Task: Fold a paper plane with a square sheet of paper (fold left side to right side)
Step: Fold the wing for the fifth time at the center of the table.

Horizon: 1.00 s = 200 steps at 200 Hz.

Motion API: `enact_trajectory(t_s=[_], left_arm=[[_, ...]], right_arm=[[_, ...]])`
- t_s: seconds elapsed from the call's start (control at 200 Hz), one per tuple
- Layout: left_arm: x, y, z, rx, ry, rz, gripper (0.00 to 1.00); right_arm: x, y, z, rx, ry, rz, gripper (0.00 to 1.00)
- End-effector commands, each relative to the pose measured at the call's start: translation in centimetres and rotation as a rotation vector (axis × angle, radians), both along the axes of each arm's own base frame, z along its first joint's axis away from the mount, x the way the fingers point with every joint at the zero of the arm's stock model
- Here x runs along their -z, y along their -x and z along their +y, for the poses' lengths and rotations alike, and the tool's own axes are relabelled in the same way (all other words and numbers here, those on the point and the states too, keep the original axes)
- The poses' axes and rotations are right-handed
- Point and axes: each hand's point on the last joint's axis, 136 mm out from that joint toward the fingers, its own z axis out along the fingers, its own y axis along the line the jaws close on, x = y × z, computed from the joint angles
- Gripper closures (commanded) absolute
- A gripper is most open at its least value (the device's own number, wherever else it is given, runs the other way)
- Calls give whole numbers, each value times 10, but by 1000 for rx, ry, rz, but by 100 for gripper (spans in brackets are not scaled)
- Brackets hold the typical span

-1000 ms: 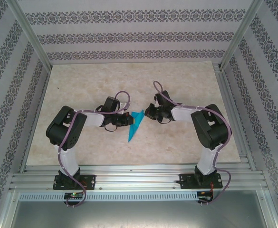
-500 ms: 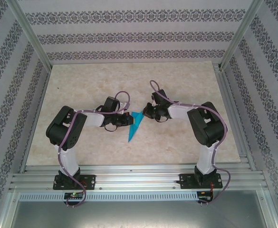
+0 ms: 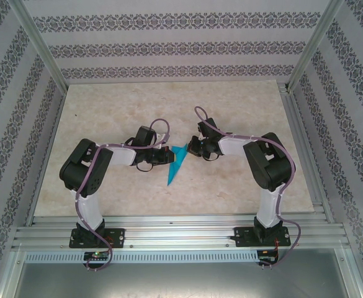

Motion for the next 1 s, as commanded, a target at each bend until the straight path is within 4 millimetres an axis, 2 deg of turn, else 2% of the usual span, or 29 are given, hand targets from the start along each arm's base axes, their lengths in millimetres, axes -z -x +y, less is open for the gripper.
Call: enact_trajectory(t_s=[0.0,0.24,0.45,0.754,0.994], left_arm=[[-22,-10,4,-1,20,-69,100],[-19,-8,4,1,16,-59,100],[-22,-9,4,0,19,-64,100],[-17,-8,4,-5,20,-54,100],[-18,-8,4,-5,19,-55,100]], right_arm=[[21,6,-8,-7,89,24,98],[9,0,-1,-12,52,-7,99],[18,2,0,-25,70,14,99],[-13,-5,9,-15,-14,-59,99],[-13,-6,13,-21,-21,-62,99]])
